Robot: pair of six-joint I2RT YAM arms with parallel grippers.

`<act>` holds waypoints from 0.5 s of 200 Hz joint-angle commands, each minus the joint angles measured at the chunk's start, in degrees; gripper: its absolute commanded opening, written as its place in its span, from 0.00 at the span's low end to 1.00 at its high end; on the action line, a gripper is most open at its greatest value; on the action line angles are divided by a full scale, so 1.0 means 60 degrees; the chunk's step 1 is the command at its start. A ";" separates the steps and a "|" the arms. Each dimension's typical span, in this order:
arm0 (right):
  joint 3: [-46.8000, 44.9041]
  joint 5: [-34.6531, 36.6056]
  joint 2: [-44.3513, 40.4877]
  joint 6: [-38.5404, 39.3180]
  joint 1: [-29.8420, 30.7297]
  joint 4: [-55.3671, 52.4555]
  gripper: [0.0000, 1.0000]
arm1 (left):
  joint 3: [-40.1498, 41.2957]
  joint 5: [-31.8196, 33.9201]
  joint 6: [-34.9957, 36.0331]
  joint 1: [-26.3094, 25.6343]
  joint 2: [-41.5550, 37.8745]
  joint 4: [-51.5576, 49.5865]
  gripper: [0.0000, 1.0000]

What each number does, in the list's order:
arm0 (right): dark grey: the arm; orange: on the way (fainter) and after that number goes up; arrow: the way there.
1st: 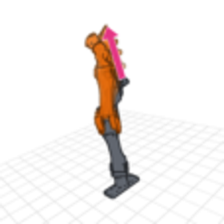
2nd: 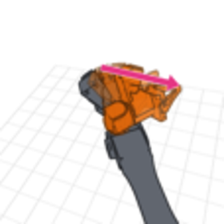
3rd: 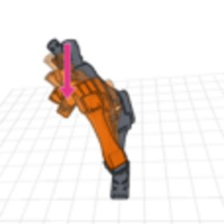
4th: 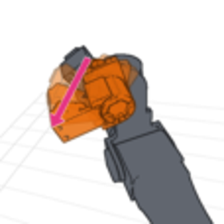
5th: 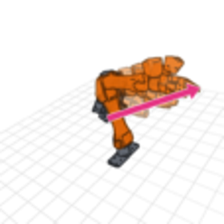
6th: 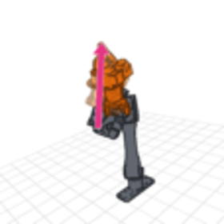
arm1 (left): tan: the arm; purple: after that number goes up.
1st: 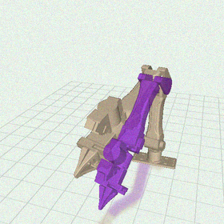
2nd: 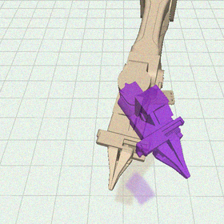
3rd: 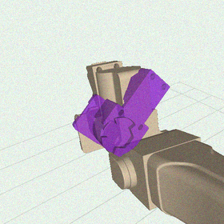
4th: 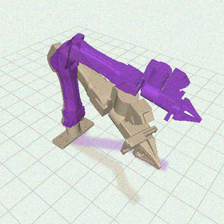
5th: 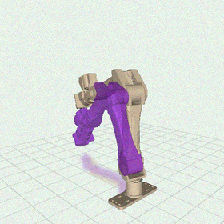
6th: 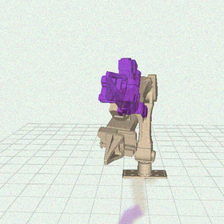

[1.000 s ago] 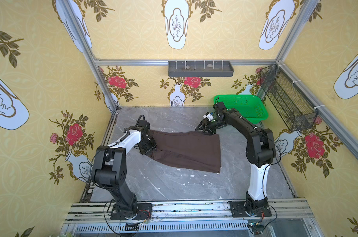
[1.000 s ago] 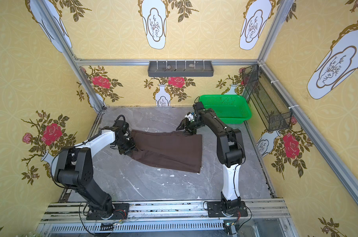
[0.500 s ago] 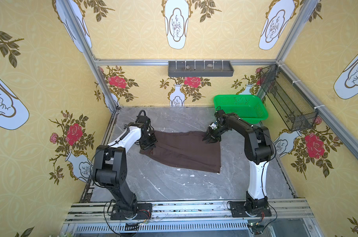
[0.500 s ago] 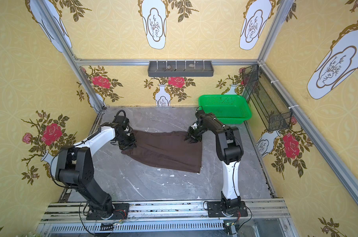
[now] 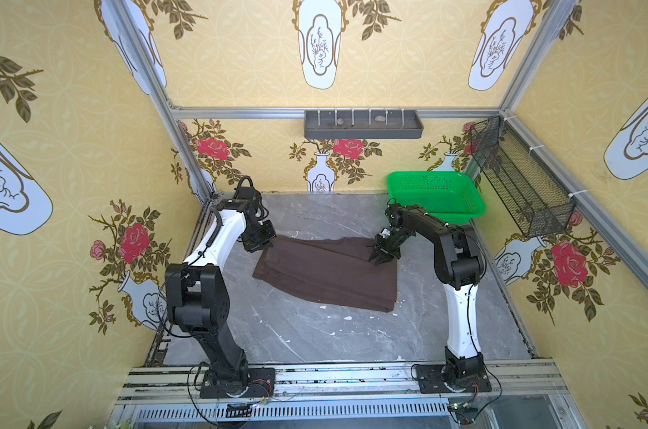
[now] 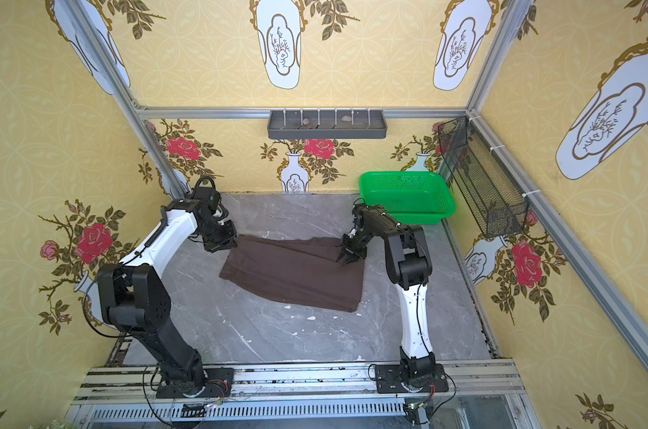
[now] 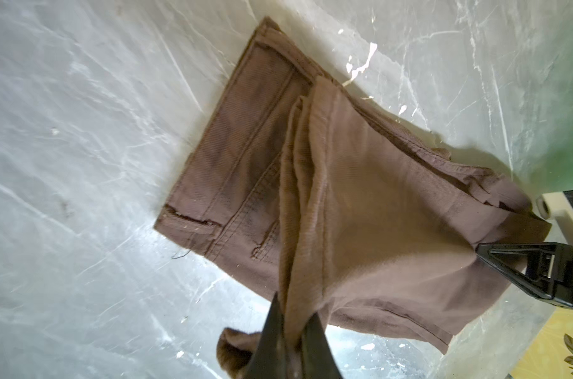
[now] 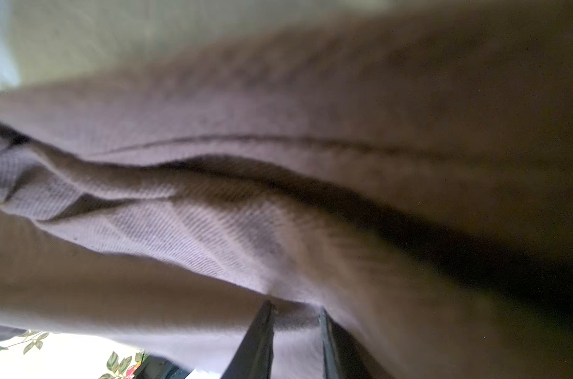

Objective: Roll up the long pants
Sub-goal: Fold the long pant at the center of the board.

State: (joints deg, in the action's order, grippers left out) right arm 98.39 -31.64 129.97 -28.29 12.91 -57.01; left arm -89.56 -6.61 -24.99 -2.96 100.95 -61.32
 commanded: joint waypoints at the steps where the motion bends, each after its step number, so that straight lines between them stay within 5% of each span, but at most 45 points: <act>1: 0.0019 0.1554 0.0292 0.0096 -0.0027 0.0106 0.28 | -0.0326 0.0952 0.0313 0.0372 0.0106 -0.1025 0.00; 66: 0.0189 0.1291 0.0248 0.0172 -0.0013 0.0033 0.31 | 0.1058 0.2034 0.0737 0.0977 0.0821 -0.0569 0.00; 100: 0.0035 0.0702 -0.0278 0.0275 -0.0013 0.0413 0.40 | 0.1233 0.2156 0.0752 0.1305 0.1640 0.0410 0.21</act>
State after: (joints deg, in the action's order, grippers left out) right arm 99.07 -33.76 129.73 -27.79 13.17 -56.21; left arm -81.93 -2.85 -21.39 3.57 108.44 -63.05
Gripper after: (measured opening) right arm 0.377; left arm 0.141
